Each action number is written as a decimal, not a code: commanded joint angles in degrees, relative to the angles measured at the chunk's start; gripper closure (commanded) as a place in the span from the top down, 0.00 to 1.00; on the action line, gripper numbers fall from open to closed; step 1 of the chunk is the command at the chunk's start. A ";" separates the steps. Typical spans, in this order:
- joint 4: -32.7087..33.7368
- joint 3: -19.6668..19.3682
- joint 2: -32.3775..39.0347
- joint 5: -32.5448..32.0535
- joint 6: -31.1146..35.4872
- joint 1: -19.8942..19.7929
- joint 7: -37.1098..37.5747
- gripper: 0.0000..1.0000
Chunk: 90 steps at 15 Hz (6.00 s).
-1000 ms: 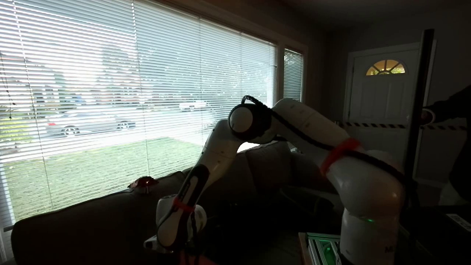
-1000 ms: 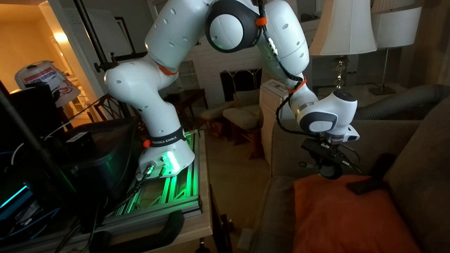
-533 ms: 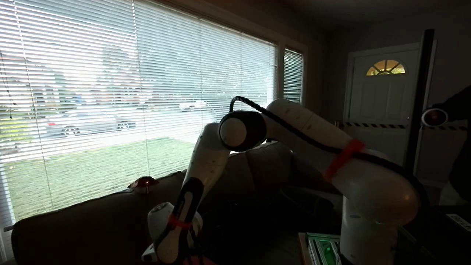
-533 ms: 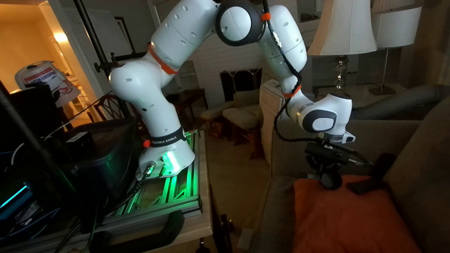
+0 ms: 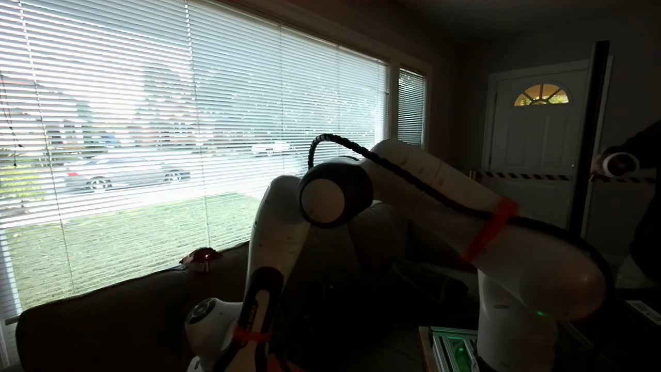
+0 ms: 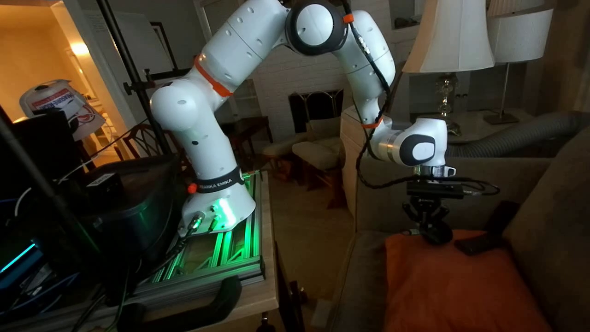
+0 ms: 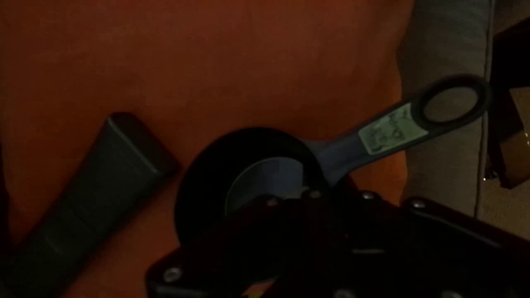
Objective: Put the black measuring cup on the left armrest of the sofa.
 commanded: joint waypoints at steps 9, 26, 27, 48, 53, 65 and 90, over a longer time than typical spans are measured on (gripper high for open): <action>12.67 -6.06 7.83 -11.87 24.45 8.94 -1.34 0.03; 35.43 5.76 11.13 -10.47 20.49 6.18 -30.61 0.10; 35.43 5.73 11.25 -10.48 20.49 6.26 -30.54 0.10; 41.99 15.50 15.83 1.62 -1.59 6.95 -64.57 0.03; 47.01 11.90 20.16 0.73 3.28 10.92 -69.02 0.03; 54.27 4.38 22.31 -0.50 3.91 14.67 -77.95 0.03; 50.25 -10.85 23.09 -1.83 8.42 20.83 -62.07 0.03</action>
